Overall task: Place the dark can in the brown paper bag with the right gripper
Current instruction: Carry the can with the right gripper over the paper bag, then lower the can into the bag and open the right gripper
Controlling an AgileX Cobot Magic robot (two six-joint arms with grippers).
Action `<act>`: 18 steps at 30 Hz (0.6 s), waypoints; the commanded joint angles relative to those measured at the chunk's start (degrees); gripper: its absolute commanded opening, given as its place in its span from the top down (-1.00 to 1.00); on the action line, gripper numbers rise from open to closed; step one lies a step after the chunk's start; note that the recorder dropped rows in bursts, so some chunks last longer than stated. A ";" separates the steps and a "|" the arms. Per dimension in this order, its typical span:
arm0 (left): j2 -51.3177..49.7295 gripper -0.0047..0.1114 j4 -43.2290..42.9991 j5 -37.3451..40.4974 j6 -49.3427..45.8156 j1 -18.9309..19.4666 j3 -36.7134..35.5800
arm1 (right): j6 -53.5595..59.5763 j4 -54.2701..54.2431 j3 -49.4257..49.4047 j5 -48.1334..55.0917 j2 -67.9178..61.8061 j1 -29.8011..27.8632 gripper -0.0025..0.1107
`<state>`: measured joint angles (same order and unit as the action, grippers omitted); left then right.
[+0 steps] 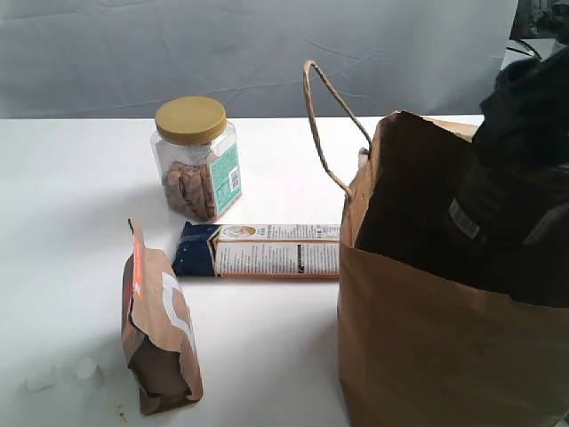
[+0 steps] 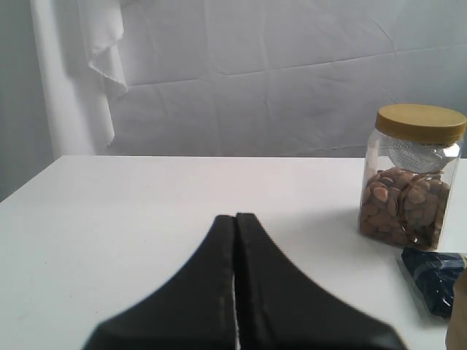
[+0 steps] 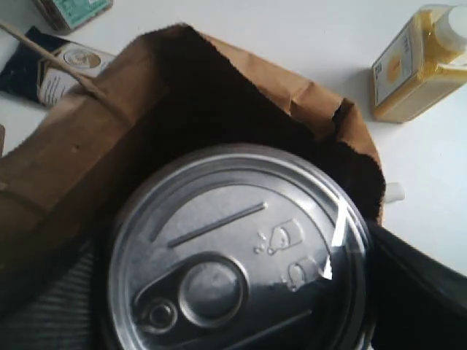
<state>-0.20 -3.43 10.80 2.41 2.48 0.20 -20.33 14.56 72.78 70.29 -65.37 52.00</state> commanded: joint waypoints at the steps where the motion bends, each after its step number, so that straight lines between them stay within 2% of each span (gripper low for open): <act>1: 0.20 0.92 -0.15 -0.37 0.20 -0.35 -0.20 | 0.85 -0.10 -3.26 -3.44 -0.35 0.07 0.96; 8: 0.20 0.92 -0.15 -0.37 0.20 -0.35 -0.20 | 0.98 -1.92 -4.82 -6.34 -5.02 0.07 0.96; 9: 0.20 0.92 -0.15 -0.37 0.20 -0.35 -0.20 | 0.98 -2.30 -4.82 -6.49 -5.91 0.07 0.91; 11: 0.20 0.92 -0.15 -0.37 0.20 -0.35 -0.20 | 0.98 -2.56 -4.82 -6.49 -6.90 0.07 0.69; 16: 0.20 0.92 -0.15 -0.37 0.20 -0.35 -0.20 | 0.60 -2.55 -4.82 -7.26 -7.05 0.07 -0.07; 18: 0.20 0.92 -0.15 -0.37 0.20 -0.35 -0.20 | 0.60 -2.55 -4.82 -7.37 -7.05 0.07 -0.24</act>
<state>-0.20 -3.43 10.80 2.41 2.48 0.20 -19.50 12.01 67.81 64.74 -72.80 52.00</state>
